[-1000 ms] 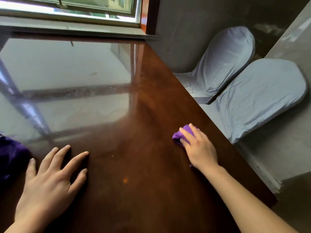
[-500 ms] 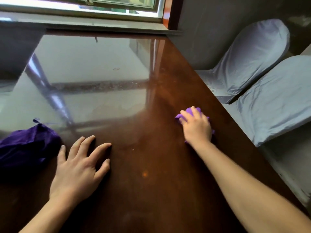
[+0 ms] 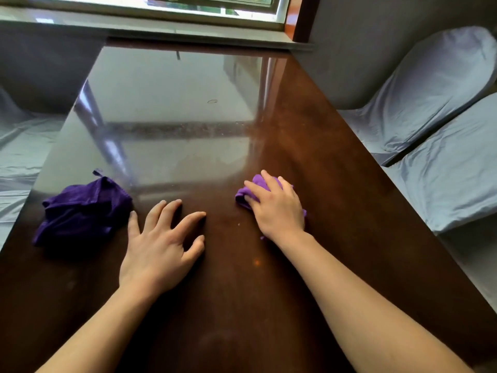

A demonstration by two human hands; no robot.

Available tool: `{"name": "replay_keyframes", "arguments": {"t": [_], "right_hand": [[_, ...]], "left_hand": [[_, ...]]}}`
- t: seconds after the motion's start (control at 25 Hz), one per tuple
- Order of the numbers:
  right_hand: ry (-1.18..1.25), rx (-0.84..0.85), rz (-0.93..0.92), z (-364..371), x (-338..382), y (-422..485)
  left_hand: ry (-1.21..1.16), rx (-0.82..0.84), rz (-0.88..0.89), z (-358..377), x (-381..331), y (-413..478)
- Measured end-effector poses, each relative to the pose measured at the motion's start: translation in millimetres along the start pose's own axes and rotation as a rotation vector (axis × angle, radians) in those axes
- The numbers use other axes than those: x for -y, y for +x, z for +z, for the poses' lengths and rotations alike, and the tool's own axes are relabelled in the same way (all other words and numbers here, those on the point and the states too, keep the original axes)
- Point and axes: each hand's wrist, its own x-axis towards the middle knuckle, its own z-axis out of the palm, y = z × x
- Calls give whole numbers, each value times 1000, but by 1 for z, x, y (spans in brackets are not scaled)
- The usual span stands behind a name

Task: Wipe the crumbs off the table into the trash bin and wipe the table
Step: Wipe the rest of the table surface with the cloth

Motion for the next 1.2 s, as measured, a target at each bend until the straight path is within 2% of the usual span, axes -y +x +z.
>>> {"name": "replay_keyframes", "arguments": {"t": [0.08, 0.16, 0.24, 0.32, 0.36, 0.44, 0.52, 0.6, 0.64, 0.72, 0.88, 1.0, 1.08, 1.2], "right_hand": [[47, -4, 27, 6, 32, -2], [97, -1, -120, 11, 61, -35], [109, 6, -341, 15, 74, -99], [97, 21, -484, 17, 58, -162], [81, 19, -488, 13, 37, -178], [-8, -43, -359, 1, -23, -181], [-90, -108, -77, -18, -80, -169], [-73, -101, 207, -33, -114, -161], [-64, -105, 287, -34, -118, -162], [-79, -148, 309, -29, -101, -174], [-39, -140, 100, -4, 0, -226], [69, -109, -215, 19, 81, -241], [60, -49, -398, 23, 98, -224], [23, -27, -411, 18, 79, -155]], "left_hand": [[-53, -24, -4, -2, 1, 0], [-201, -86, -15, -7, 3, -3], [-381, -152, -32, -14, 7, -4], [-427, -119, -14, -21, 12, -7], [-383, -64, 10, -24, 15, -10], [-212, 37, 71, -25, 21, -24], [-83, 71, 104, -25, 33, -49], [-58, 82, 87, -27, 44, -83], [-60, 94, 67, -28, 49, -99], [-28, 123, 24, -29, 54, -120], [82, 142, -16, -32, 47, -129], [119, 154, -34, -34, 43, -128], [108, 149, -76, -37, 46, -131], [100, 124, -144, -39, 63, -147]]}}
